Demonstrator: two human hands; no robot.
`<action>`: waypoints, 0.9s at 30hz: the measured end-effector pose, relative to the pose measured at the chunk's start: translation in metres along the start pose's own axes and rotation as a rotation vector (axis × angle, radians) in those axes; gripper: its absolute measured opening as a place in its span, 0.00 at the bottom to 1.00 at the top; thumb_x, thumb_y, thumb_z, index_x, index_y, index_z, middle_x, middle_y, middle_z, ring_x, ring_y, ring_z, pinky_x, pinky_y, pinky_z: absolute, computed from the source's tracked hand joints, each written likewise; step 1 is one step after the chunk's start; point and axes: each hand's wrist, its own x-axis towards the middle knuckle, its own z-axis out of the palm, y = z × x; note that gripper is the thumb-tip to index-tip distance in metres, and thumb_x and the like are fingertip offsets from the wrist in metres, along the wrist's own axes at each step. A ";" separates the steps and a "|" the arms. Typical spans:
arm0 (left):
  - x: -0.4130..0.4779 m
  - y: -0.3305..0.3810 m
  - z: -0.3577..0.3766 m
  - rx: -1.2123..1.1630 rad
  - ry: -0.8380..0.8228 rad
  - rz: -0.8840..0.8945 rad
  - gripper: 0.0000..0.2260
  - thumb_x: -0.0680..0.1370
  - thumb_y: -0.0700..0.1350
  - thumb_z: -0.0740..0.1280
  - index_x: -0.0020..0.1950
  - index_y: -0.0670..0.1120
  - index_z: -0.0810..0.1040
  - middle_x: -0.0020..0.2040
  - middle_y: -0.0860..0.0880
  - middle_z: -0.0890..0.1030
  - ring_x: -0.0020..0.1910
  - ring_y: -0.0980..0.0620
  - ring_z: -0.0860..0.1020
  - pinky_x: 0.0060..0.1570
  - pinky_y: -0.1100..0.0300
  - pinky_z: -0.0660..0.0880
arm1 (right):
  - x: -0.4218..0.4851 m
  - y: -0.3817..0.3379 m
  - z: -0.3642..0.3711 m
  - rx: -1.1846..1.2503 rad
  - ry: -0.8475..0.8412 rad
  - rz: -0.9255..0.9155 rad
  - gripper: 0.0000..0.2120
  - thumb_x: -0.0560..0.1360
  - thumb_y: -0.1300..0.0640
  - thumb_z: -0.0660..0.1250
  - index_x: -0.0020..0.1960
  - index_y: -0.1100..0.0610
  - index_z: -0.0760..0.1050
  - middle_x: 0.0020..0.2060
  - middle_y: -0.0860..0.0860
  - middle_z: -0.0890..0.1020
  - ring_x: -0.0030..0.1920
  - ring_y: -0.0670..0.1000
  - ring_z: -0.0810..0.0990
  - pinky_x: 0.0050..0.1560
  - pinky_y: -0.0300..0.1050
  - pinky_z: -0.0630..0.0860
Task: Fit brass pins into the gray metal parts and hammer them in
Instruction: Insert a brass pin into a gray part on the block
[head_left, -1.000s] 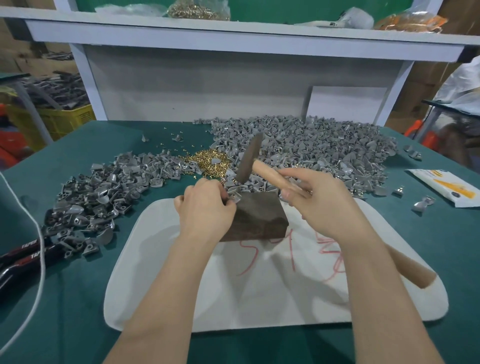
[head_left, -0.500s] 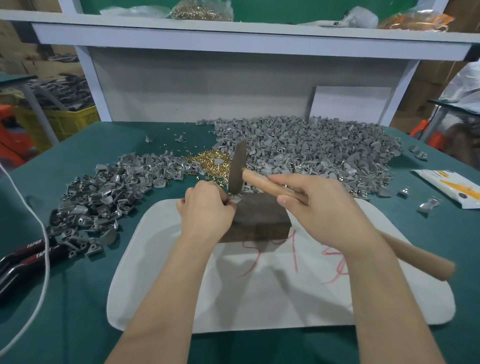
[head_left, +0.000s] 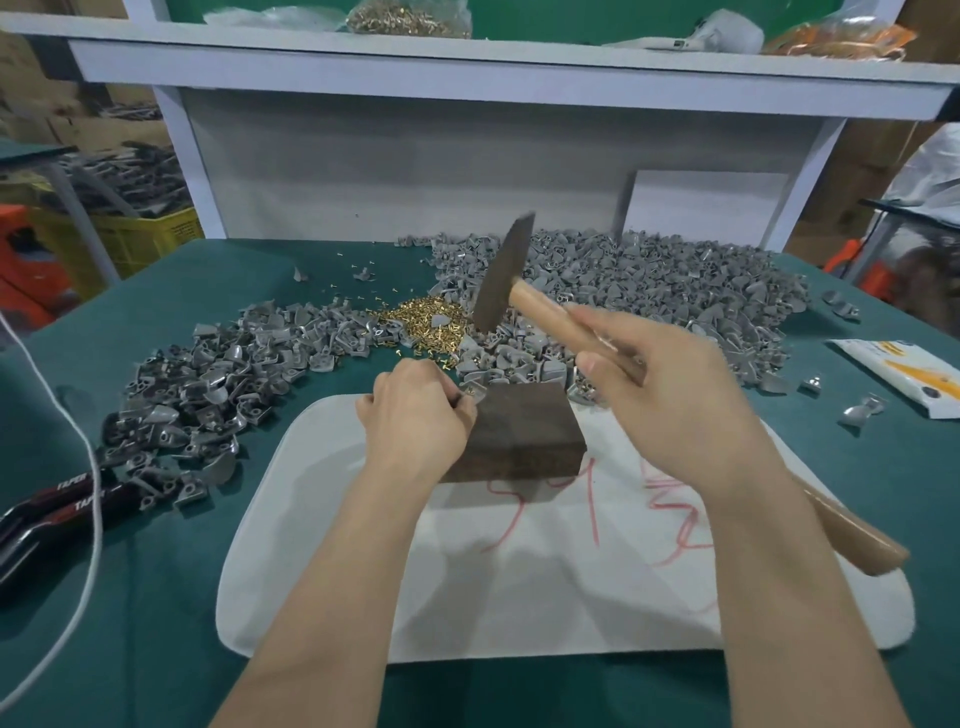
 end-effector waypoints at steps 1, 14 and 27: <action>0.000 0.000 -0.001 0.012 -0.010 0.001 0.07 0.75 0.46 0.68 0.41 0.45 0.82 0.53 0.49 0.80 0.57 0.43 0.74 0.56 0.52 0.66 | 0.000 0.000 0.001 -0.025 -0.078 -0.002 0.19 0.77 0.53 0.63 0.66 0.38 0.71 0.56 0.42 0.81 0.55 0.49 0.78 0.58 0.49 0.74; -0.001 0.002 -0.004 0.040 -0.052 0.009 0.07 0.75 0.46 0.67 0.43 0.45 0.83 0.53 0.49 0.79 0.57 0.43 0.74 0.57 0.50 0.70 | -0.002 -0.002 0.005 -0.055 -0.200 -0.006 0.19 0.77 0.53 0.63 0.65 0.36 0.71 0.53 0.42 0.82 0.54 0.50 0.78 0.57 0.49 0.75; -0.006 0.009 -0.006 -0.063 -0.142 0.101 0.10 0.75 0.43 0.67 0.34 0.52 0.76 0.48 0.50 0.80 0.54 0.44 0.75 0.57 0.47 0.72 | 0.011 0.020 0.036 0.326 -0.031 0.220 0.20 0.76 0.65 0.60 0.57 0.42 0.77 0.43 0.38 0.79 0.31 0.36 0.71 0.34 0.30 0.67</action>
